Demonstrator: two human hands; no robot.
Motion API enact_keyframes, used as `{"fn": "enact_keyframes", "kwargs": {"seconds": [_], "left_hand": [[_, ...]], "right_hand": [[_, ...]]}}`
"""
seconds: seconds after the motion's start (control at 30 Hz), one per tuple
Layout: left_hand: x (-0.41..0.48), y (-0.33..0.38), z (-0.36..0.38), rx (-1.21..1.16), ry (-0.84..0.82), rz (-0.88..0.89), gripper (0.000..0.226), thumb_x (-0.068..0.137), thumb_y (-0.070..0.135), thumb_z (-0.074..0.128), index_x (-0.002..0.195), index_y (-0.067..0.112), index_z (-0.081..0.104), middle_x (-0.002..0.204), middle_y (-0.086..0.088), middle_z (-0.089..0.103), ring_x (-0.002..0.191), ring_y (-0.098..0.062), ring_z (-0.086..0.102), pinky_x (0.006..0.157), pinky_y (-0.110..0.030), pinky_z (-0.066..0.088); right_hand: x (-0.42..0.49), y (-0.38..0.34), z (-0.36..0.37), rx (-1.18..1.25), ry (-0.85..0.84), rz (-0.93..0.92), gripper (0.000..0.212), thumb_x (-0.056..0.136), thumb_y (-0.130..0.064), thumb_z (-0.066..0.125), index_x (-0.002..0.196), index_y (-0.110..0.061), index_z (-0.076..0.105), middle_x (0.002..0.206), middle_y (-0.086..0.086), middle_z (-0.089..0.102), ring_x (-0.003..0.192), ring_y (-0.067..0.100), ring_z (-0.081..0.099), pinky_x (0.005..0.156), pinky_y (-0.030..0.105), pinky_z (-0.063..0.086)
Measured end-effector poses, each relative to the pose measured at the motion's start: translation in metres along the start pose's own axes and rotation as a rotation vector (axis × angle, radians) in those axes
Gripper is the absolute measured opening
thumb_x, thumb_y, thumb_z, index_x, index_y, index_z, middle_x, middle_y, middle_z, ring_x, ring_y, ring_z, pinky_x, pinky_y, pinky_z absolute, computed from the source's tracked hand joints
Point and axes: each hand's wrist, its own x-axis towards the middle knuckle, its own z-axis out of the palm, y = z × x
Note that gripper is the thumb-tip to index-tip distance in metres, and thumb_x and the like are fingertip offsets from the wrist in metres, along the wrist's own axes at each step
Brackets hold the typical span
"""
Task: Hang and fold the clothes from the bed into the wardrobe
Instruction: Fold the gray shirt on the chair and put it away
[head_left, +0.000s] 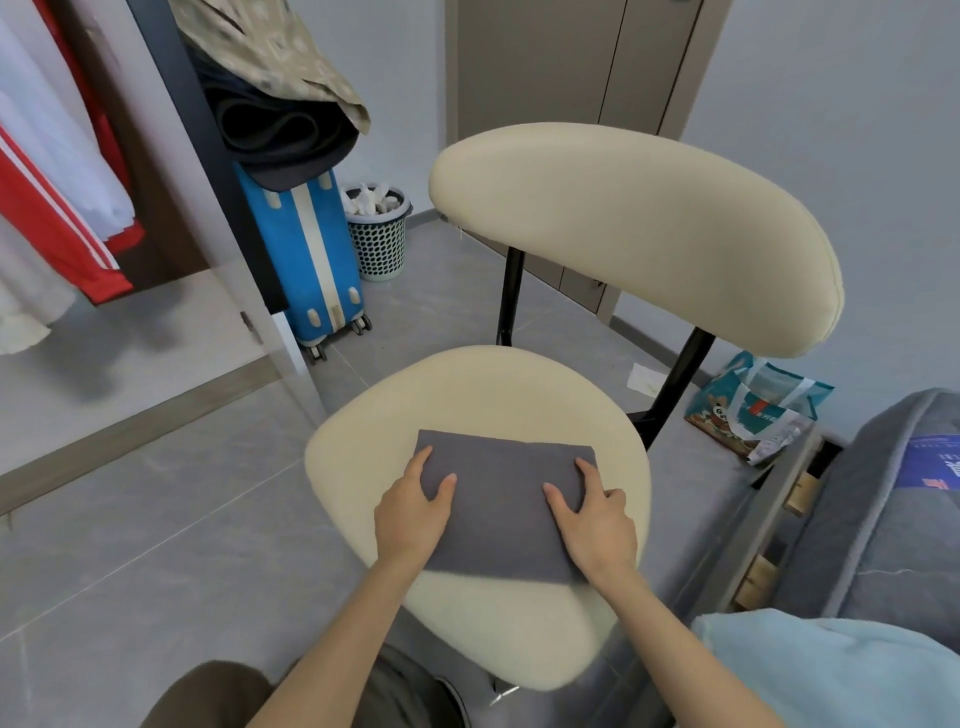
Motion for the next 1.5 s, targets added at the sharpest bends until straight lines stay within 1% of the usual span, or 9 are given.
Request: {"fn": "enact_keyframes", "kwargs": {"seconds": [0.27,0.4,0.53,1.0,1.07,1.17,1.27,1.4,1.5], "left_hand": [[0.028,-0.011,-0.026,-0.273,-0.012,0.032,0.05,0.091,0.038,0.062,0.138,0.034,0.048,0.139,0.01,0.052,0.126,-0.014,0.049,0.092,-0.018,0.032],[0.055,-0.021,-0.062,-0.386,0.052,0.031,0.048,0.089,0.036,0.064,0.135,0.036,0.052,0.137,0.015,0.051,0.122,-0.003,0.046,0.096,-0.017,0.032],[0.072,-0.022,-0.122,-0.42,0.108,-0.046,0.044,0.088,0.035,0.065,0.13,0.04,0.054,0.13,0.016,0.055,0.118,-0.003,0.05,0.091,-0.014,0.033],[0.029,0.078,-0.506,-0.437,0.445,-0.115,0.04,0.091,0.031,0.063,0.13,0.03,0.057,0.133,0.009,0.054,0.123,-0.011,0.048,0.096,-0.016,0.032],[0.021,0.09,-0.564,-0.433,0.495,-0.099,0.039,0.091,0.031,0.063,0.13,0.03,0.057,0.13,0.011,0.054,0.115,-0.008,0.05,0.092,-0.011,0.034],[0.01,0.103,-0.644,-0.456,0.588,-0.047,0.038,0.091,0.029,0.064,0.128,0.029,0.059,0.121,0.014,0.055,0.099,0.001,0.052,0.071,0.004,0.035],[0.003,0.117,-0.72,-0.438,0.66,0.006,0.039,0.091,0.033,0.064,0.129,0.032,0.057,0.12,0.016,0.054,0.099,-0.001,0.052,0.072,-0.006,0.037],[-0.009,0.135,-0.808,-0.407,0.732,0.084,0.041,0.091,0.034,0.063,0.131,0.032,0.056,0.132,0.01,0.052,0.113,-0.009,0.049,0.092,-0.025,0.041],[-0.013,0.146,-0.863,-0.386,0.783,0.129,0.042,0.09,0.035,0.064,0.132,0.031,0.056,0.133,0.007,0.052,0.116,-0.013,0.051,0.096,-0.031,0.044]], "right_hand": [[0.012,-0.028,-0.009,0.098,0.08,-0.146,0.048,0.091,-0.047,0.057,0.136,-0.031,0.048,0.122,-0.004,0.064,0.112,0.021,0.057,0.084,0.027,0.037],[0.021,-0.079,-0.001,0.162,0.105,-0.187,0.048,0.09,-0.046,0.059,0.136,-0.033,0.049,0.127,-0.007,0.061,0.116,0.018,0.055,0.096,0.03,0.041],[0.019,-0.149,-0.002,0.169,0.074,-0.24,0.046,0.09,-0.044,0.059,0.134,-0.034,0.05,0.127,-0.008,0.061,0.117,0.015,0.054,0.095,0.027,0.04],[-0.1,-0.505,-0.132,0.201,-0.132,-0.619,0.039,0.093,-0.042,0.057,0.131,-0.033,0.053,0.127,-0.005,0.061,0.115,0.016,0.055,0.09,0.024,0.039],[-0.123,-0.56,-0.15,0.233,-0.154,-0.697,0.038,0.093,-0.041,0.058,0.13,-0.031,0.054,0.124,-0.002,0.061,0.11,0.017,0.057,0.092,0.029,0.044],[-0.154,-0.633,-0.171,0.284,-0.177,-0.787,0.039,0.093,-0.043,0.057,0.13,-0.032,0.053,0.124,-0.001,0.061,0.112,0.017,0.056,0.097,0.035,0.045],[-0.18,-0.701,-0.189,0.353,-0.19,-0.885,0.039,0.093,-0.041,0.058,0.13,-0.029,0.054,0.125,-0.002,0.06,0.113,0.017,0.056,0.096,0.031,0.045],[-0.213,-0.776,-0.213,0.413,-0.169,-1.004,0.038,0.092,-0.04,0.059,0.128,-0.028,0.055,0.127,-0.004,0.06,0.115,0.016,0.054,0.098,0.03,0.043],[-0.231,-0.827,-0.228,0.446,-0.157,-1.077,0.037,0.092,-0.041,0.059,0.127,-0.03,0.055,0.128,-0.005,0.059,0.115,0.015,0.053,0.099,0.032,0.043]]}}
